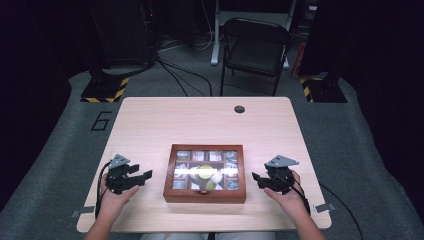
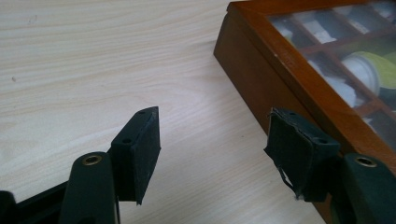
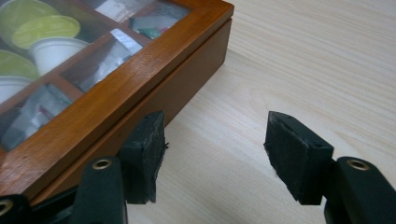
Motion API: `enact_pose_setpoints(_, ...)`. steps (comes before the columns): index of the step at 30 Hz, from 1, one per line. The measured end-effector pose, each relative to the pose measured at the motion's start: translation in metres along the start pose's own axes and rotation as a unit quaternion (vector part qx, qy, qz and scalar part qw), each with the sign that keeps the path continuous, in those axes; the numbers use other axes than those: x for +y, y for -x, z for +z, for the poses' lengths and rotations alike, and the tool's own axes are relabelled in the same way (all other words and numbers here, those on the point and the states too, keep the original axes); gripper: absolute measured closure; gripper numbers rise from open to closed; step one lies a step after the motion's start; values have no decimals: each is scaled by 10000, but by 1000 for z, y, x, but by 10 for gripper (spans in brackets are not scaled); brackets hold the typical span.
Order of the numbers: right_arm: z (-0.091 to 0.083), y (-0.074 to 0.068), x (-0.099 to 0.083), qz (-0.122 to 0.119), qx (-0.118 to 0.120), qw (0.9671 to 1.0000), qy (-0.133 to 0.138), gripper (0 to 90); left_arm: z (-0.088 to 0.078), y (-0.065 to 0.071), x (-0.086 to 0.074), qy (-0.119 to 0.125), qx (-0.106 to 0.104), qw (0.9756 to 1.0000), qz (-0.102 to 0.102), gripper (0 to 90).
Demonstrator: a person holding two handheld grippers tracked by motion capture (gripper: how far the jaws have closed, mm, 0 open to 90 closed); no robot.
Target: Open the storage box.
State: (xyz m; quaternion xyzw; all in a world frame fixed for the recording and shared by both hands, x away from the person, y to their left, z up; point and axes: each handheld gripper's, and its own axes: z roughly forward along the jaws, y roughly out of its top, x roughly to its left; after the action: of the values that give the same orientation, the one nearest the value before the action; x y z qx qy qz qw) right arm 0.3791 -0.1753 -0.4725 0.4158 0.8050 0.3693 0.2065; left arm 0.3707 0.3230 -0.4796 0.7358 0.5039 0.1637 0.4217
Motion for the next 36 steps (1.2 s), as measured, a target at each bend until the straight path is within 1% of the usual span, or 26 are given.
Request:
enact_pose_setpoints(1, -3, -2, 0, -14, 26, 10000, -6, 395, -1, 3, 0, 12, -34, 10000, 48, 358)
enact_pose_setpoints(3, -4, -2, 1, -19, 42, 10000, -5, 397, -1, 5, 0, -15, -37, 10000, 66, 361)
enact_pose_setpoints(4, -5, -3, 1, -27, 32, 10000, 18, 399, -2, 6, 0, -24, -30, 9999, 140, 361)
enact_pose_setpoints(5, -7, -5, 2, -29, 58, 10000, 34, 403, -4, 10, 0, -56, -90, 9998, 146, 362)
enact_pose_setpoints(9, -10, -8, 2, -14, 166, 9998, 77, 403, -8, 17, -2, -18, -188, 9997, 173, 369)
enact_pose_setpoints(10, -11, -9, 2, -17, 176, 9998, 82, 403, -10, 19, -3, -40, -234, 9996, 178, 372)
enact_pose_setpoints(11, -11, -9, 2, -17, 176, 9998, 82, 403, -10, 19, -3, -40, -234, 9996, 178, 373)
enact_pose_setpoints(13, -14, -13, 1, -101, 270, 9995, 92, 397, -13, 25, -5, -42, -320, 9993, 214, 377)
enact_pose_setpoints(15, -16, -16, 0, -88, 277, 9996, 75, 395, -14, 26, -6, -49, -354, 9991, 225, 383)
enact_pose_setpoints(16, -19, -19, -1, -155, 327, 9993, 125, 394, -17, 30, -7, -78, -381, 9988, 310, 390)
enact_pose_setpoints(18, -22, -22, -2, -148, 362, 9991, 133, 399, -17, 32, -8, -74, -400, 9986, 326, 402)
enact_pose_setpoints(19, -23, -24, -3, -179, 390, 9990, 138, 400, -20, 36, -9, -92, -429, 9982, 398, 409)
enact_pose_setpoints(20, -24, -25, -4, -199, 429, 9988, 136, 403, -20, 38, -9, -46, -436, 9982, 401, 415)
enact_pose_setpoints(21, -24, -25, -4, -199, 429, 9988, 136, 403, -20, 38, -9, -46, -436, 9982, 401, 418)
enact_pose_setpoints(22, -27, -30, -5, -197, 495, 9985, 136, 407, -23, 41, -10, -33, -477, 9979, 427, 426)
enact_pose_setpoints(25, -29, -33, -7, -176, 559, 9982, 129, 409, -25, 44, -11, -14, -492, 9978, 446, 437)
enact_pose_setpoints(26, -32, -39, -9, -177, 647, 9976, 142, 411, -26, 47, -13, 31, -509, 9975, 489, 440)
enact_pose_setpoints(27, -33, -41, -9, -208, 663, 9975, 154, 412, -27, 49, -13, 35, -506, 9975, 501, 441)
enact_pose_setpoints(28, -34, -44, -10, -224, 693, 9972, 147, 413, -28, 49, -13, 13, -554, 9971, 514, 444)
enact_pose_setpoints(29, -34, -44, -10, -224, 693, 9972, 147, 413, -28, 49, -13, 13, -554, 9971, 514, 444)
enact_pose_setpoints(30, -35, -50, -12, -257, 773, 9965, 169, 415, -28, 50, -14, 54, -546, 9972, 513, 444)
enact_pose_setpoints(32, -35, -53, -13, -294, 857, 9958, 125, 416, -27, 50, -13, -4, -580, 9968, 555, 444)
enact_pose_setpoints(33, -35, -53, -13, -294, 857, 9958, 125, 416, -27, 50, -13, -4, -580, 9968, 555, 444)
enact_pose_setpoints(34, -32, -57, -14, -360, 936, 9949, 60, 426, -27, 50, -14, -1, -586, 9969, 523, 444)
enact_pose_setpoints(35, -32, -57, -14, -360, 936, 9949, 60, 426, -26, 50, -13, -2, -590, 9969, 521, 444)
enact_pose_setpoints(36, -29, -58, -16, -431, 1000, 9940, -45, 435, -25, 49, -14, -23, -575, 9968, 563, 444)
